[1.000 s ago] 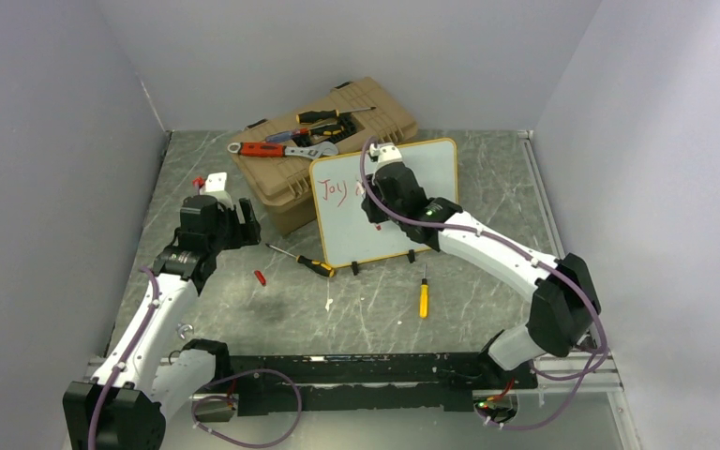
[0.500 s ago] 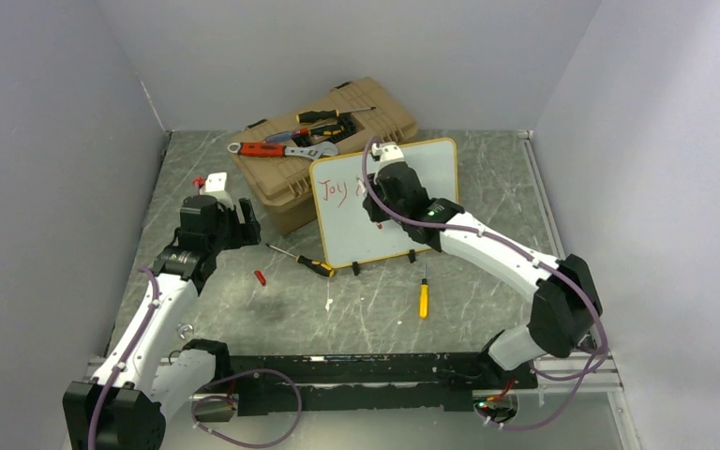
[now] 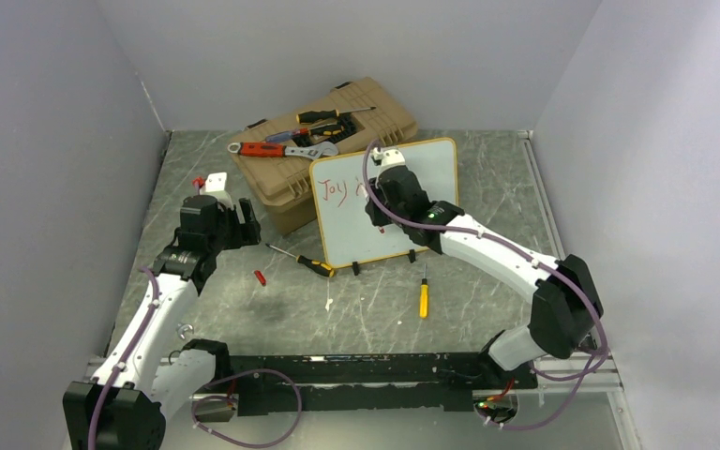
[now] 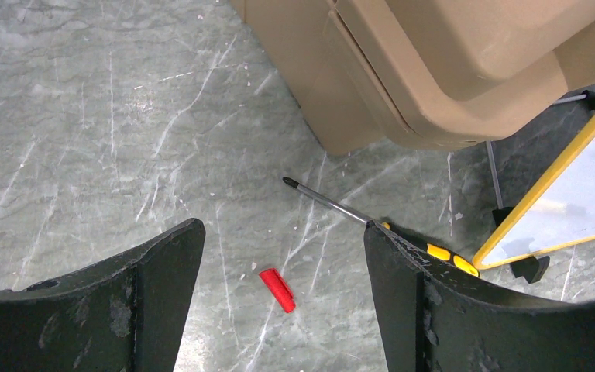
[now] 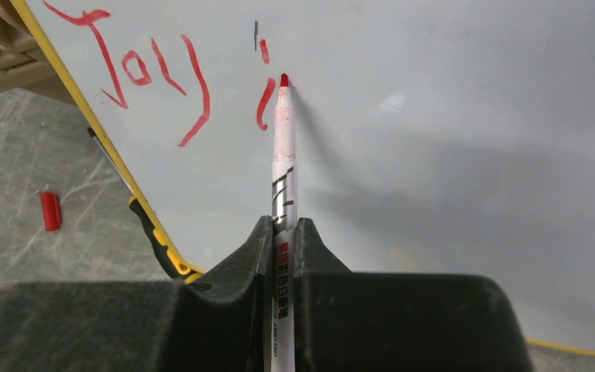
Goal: Write a sentence on the whiteboard
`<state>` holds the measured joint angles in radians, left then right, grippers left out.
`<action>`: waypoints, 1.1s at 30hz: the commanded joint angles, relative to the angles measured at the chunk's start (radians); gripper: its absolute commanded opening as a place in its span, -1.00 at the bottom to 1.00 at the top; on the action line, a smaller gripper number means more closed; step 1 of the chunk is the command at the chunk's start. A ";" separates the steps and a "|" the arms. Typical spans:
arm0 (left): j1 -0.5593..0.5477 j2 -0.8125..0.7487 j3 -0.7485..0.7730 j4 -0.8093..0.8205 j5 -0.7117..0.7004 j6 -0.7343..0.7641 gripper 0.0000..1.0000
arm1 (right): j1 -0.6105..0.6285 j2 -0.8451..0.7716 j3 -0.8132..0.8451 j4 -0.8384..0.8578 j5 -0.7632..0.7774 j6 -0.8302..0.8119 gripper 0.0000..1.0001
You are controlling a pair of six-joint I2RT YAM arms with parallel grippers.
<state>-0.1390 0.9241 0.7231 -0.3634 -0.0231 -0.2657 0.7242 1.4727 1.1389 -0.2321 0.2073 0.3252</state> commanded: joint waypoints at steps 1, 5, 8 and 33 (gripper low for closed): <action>-0.002 -0.022 -0.007 0.029 0.014 0.005 0.62 | -0.003 0.018 0.019 -0.001 0.004 0.017 -1.00; -0.004 -0.022 -0.007 0.030 0.014 0.004 0.62 | -0.002 0.015 0.007 -0.006 -0.003 0.026 -1.00; -0.004 -0.024 -0.007 0.032 0.014 0.004 0.62 | -0.002 0.004 -0.014 -0.013 -0.005 0.037 -1.00; -0.004 -0.031 -0.007 0.032 0.028 0.007 0.62 | 0.012 -0.002 -0.002 0.025 0.051 0.011 -1.00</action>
<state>-0.1394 0.9131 0.7231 -0.3630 0.0002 -0.2661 0.7399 1.4696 1.0828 -0.2455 0.2058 0.3618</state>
